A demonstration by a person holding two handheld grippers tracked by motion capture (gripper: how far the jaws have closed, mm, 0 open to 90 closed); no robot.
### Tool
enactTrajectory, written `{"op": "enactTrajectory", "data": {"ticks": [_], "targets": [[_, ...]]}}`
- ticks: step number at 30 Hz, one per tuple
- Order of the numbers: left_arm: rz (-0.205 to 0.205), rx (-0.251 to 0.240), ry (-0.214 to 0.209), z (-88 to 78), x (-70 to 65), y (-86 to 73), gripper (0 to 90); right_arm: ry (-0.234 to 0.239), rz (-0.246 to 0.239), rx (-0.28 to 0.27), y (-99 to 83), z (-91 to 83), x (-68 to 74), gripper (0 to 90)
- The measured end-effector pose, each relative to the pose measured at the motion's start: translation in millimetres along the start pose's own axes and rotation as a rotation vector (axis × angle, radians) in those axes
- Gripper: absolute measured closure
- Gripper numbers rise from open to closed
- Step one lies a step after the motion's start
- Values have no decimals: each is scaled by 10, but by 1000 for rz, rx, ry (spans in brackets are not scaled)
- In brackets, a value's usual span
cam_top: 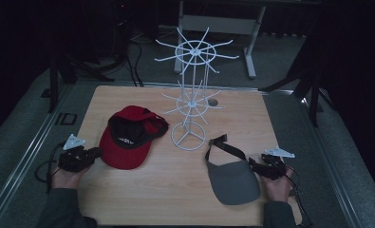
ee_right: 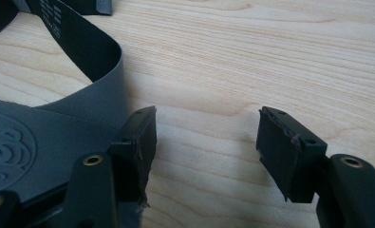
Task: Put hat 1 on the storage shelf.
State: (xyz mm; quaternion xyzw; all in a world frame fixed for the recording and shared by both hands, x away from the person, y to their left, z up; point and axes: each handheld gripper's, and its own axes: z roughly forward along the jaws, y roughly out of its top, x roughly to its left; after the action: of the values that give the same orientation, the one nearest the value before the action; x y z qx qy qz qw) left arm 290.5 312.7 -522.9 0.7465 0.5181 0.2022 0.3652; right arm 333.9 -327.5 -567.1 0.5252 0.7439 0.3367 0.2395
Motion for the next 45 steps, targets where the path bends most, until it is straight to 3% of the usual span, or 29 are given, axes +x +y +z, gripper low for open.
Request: {"op": "enactTrajectory", "data": {"ticks": [11, 14, 22, 32, 38, 45], "targets": [[97, 114, -135, 149, -324, 13, 757, 0, 0, 0, 0, 0, 0, 388], [97, 123, -172, 227, -376, 62, 678, 0, -1, 0, 0, 0, -1, 388], [56, 157, -261, 432, -380, 172, 551, 1, -1, 1, 0, 0, -1, 386], [-31, 146, -343, 575, -389, 203, 449, 1, -2, 1, 0, 0, -1, 385], [-44, 135, -372, 613, -448, 226, 434, 2, -2, 1, 0, 0, -1, 383], [-39, 149, -369, 749, -517, 281, 469, 2, -2, 1, 0, 0, -1, 382]]}}
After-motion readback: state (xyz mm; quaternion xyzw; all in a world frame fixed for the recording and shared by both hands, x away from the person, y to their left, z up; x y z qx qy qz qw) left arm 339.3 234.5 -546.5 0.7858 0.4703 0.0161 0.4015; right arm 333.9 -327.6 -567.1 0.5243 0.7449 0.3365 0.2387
